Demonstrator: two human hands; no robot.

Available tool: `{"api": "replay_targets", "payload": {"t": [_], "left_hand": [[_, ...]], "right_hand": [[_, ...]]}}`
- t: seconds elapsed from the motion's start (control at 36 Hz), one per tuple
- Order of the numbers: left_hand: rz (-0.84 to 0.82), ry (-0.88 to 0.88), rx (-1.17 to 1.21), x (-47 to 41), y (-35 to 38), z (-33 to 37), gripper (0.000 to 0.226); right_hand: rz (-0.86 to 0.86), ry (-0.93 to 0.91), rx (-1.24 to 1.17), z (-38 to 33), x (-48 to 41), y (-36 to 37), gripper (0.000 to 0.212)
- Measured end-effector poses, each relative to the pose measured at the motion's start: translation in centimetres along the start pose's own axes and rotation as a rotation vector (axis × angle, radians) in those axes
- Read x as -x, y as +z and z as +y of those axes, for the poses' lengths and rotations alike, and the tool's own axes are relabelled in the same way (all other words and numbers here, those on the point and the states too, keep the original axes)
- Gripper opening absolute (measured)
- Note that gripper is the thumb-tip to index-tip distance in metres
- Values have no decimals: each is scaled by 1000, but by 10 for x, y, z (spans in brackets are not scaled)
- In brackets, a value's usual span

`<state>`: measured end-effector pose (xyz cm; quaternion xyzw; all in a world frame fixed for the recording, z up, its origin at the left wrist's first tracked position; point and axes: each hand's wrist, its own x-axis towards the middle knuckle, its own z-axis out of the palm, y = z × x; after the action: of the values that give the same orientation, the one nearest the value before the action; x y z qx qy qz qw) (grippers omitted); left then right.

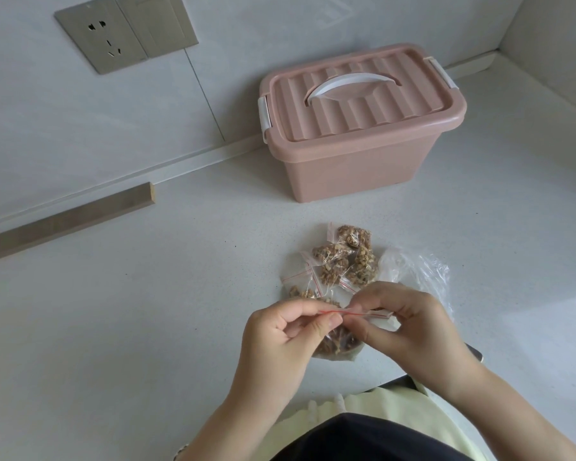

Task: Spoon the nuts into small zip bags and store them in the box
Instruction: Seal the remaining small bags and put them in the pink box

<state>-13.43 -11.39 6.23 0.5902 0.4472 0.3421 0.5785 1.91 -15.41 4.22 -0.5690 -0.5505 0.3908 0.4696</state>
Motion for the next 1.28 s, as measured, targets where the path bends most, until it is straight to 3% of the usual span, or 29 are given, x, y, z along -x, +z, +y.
{"api": "replay_targets", "payload": {"t": [0.11, 0.22, 0.42, 0.5, 0.69, 0.92, 1.28], "left_hand": [[-26, 43, -20, -1, -7, -6, 15], [-61, 185, -186, -1, -12, -13, 8], [29, 375, -428, 3, -7, -22, 9], [58, 329, -390, 5, -3, -22, 10], [-5, 86, -15, 4, -6, -17, 15], [68, 126, -86, 7, -4, -20, 12], [120, 222, -227, 14, -2, -24, 12]], "right_hand": [[-14, -30, 41, 1, 0, 0, 4], [-26, -29, 61, 4, 0, -2, 11], [-27, -54, 60, 4, -1, 1, 8], [1, -27, 21, 3, 0, 4, 6], [-13, 70, -118, 2, -2, 3, 6], [17, 39, -107, -4, 0, 8, 15], [25, -73, 13, -5, 0, 15, 3]]}}
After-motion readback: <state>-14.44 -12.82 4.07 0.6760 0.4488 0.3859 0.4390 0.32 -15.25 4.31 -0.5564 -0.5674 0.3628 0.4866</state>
